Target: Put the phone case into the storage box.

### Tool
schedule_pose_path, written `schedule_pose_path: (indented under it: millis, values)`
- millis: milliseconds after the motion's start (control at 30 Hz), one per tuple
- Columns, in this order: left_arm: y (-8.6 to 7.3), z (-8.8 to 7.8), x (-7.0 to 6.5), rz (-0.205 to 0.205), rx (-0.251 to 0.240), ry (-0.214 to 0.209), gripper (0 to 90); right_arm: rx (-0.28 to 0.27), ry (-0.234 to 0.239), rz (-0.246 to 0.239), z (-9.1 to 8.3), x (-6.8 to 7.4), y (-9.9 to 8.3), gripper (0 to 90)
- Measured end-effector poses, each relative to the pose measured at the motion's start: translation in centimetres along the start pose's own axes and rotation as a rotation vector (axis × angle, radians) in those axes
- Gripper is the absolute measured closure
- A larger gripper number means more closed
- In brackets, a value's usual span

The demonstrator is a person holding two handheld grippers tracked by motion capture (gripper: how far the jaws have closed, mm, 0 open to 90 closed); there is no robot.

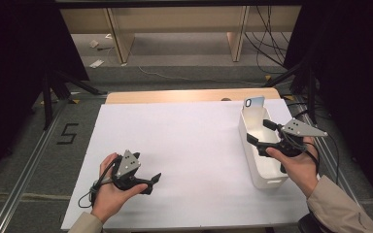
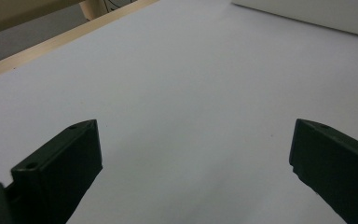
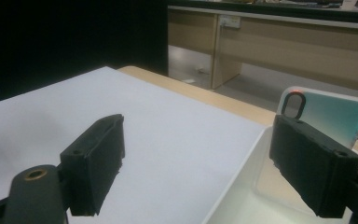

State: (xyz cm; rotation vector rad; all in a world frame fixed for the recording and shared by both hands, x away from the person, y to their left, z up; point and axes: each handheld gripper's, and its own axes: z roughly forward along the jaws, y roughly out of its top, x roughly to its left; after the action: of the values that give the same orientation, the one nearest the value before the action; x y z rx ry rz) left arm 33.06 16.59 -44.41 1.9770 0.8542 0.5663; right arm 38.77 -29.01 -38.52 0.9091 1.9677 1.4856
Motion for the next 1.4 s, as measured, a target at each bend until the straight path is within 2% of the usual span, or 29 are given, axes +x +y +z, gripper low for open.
schedule_pose_path:
  millis: [567,900,1400]
  values:
    - [0.0,-0.1,0.1,-0.007,-0.009,0.005,1.5,-0.007,0.06,-0.001,-1.6,0.6,-1.2,18.7]
    - [0.0,-0.1,0.2,-0.008,-0.008,0.008,1.5,0.003,0.107,-0.03,-1.7,1.4,-1.5,18.7]
    - [0.0,-0.1,0.1,-0.008,-0.007,0.008,1.5,0.024,0.107,-0.064,-2.4,2.2,-2.0,18.7]
